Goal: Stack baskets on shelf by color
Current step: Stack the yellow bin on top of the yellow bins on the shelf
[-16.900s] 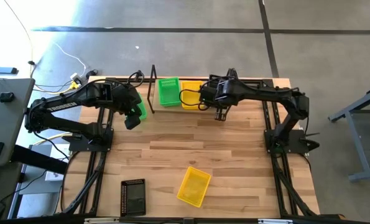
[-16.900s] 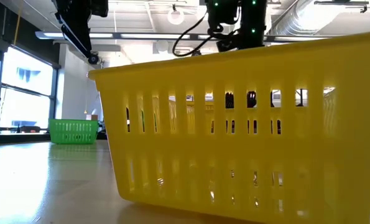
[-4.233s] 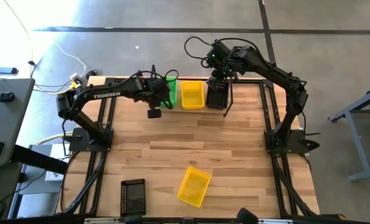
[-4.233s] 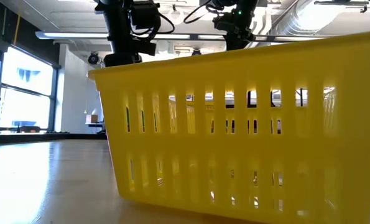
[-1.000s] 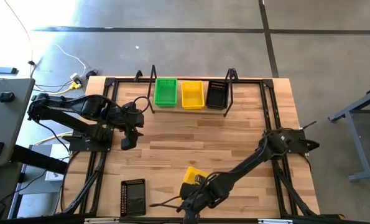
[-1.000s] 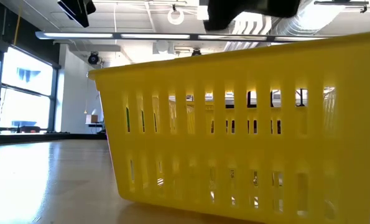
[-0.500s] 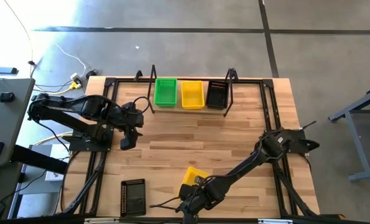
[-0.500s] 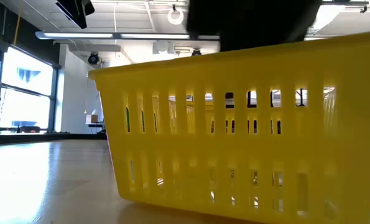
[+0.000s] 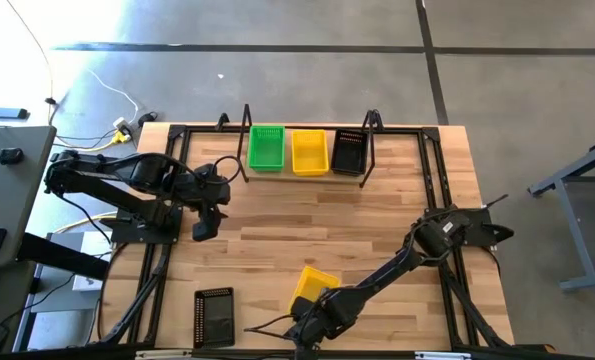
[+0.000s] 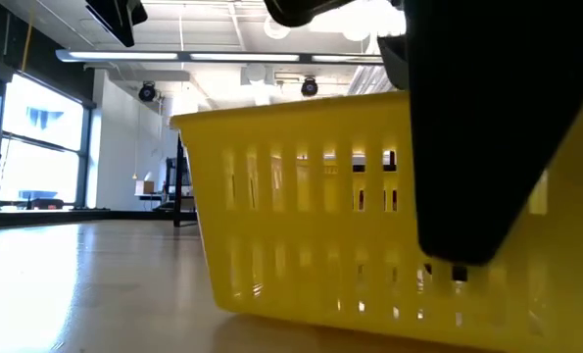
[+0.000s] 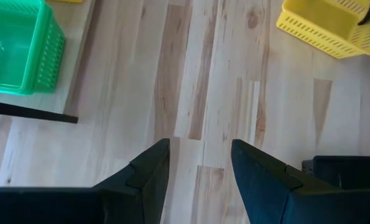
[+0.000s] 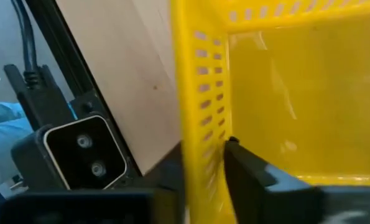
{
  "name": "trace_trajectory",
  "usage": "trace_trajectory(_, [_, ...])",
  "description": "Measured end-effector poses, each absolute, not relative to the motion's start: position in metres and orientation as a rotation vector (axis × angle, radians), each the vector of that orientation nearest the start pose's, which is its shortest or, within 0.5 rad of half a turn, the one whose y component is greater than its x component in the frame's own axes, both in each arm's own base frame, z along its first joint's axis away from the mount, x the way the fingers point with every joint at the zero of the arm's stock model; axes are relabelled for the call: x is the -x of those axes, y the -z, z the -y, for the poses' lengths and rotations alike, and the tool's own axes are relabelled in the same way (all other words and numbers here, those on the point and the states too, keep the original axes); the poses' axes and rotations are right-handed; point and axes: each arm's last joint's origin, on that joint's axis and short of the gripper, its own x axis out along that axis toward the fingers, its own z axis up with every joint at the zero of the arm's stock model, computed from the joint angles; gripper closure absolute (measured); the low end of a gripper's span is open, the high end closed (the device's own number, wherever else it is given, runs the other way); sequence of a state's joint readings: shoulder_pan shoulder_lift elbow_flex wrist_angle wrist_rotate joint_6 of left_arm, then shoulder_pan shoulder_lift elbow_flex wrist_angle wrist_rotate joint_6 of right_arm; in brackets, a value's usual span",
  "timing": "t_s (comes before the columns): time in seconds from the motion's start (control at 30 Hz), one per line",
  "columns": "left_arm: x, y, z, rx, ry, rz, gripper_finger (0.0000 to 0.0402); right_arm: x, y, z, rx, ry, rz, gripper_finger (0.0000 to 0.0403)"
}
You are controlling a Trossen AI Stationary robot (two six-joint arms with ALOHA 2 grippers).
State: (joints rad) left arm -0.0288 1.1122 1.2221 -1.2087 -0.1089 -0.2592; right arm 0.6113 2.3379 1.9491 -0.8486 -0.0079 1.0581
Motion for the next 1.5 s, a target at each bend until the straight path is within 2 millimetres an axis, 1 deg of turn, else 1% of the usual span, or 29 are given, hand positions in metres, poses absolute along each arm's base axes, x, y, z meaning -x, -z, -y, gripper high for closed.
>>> trace_trajectory(0.07, [-0.184,-0.341,0.002,0.157,-0.213,-1.079,0.0241,-0.396,-0.166,-0.278,-0.530,0.141,-1.313,0.0378])
trace_trajectory(0.1, [-0.184,-0.341,0.002,0.156,-0.214,-1.079,0.0241,-0.396,-0.167,-0.277,-0.529,0.143,-1.313,0.0388])
trace_trajectory(0.13, [-0.184,-0.341,0.002,0.156,-0.214,-1.078,0.0241,-0.396,-0.168,-0.277,-0.526,0.146,-1.312,0.0391])
trace_trajectory(0.2, [-0.184,-0.341,0.002,0.153,-0.218,-1.078,0.0241,-0.395,-0.172,-0.277,-0.515,0.154,-1.314,0.0382])
trace_trajectory(0.27, [-0.184,-0.341,0.002,0.153,-0.219,-1.077,0.0241,-0.395,-0.178,-0.276,-0.486,0.163,-1.318,0.0384])
trace_trajectory(0.37, [-0.184,-0.341,0.002,0.153,-0.220,-1.077,0.0241,-0.395,-0.193,-0.273,-0.423,0.159,-1.324,0.0399])
trace_trajectory(0.53, [-0.184,-0.341,0.002,0.153,-0.219,-1.077,0.0241,-0.399,-0.218,-0.263,-0.299,0.142,-1.303,0.0402])
trace_trajectory(0.7, [-0.184,-0.341,0.002,0.153,-0.219,-1.077,0.0241,-0.402,-0.239,-0.243,-0.150,0.186,-1.298,0.0403])
trace_trajectory(0.83, [-0.184,-0.341,0.002,0.153,-0.219,-1.077,0.0241,-0.405,-0.250,-0.226,-0.029,0.205,-1.308,0.0403])
trace_trajectory(0.97, [-0.184,-0.341,0.002,0.153,-0.219,-1.077,0.0241,-0.409,-0.259,-0.208,0.090,0.211,-1.314,0.0403])
trace_trajectory(1.13, [-0.184,-0.341,0.002,0.153,-0.219,-1.077,0.0241,-0.412,-0.263,-0.185,0.217,0.248,-1.346,0.0403])
trace_trajectory(1.3, [-0.184,-0.341,0.002,0.153,-0.219,-1.077,0.0241,-0.412,-0.268,-0.160,0.301,0.259,-1.394,0.0403])
trace_trajectory(1.4, [-0.184,-0.341,0.002,0.153,-0.220,-1.076,0.0241,-0.409,-0.277,-0.143,0.331,0.274,-1.390,0.0403])
trace_trajectory(1.5, [-0.184,-0.341,0.002,0.143,-0.215,-1.077,0.0241,-0.401,-0.286,-0.122,0.352,0.309,-1.396,0.0403])
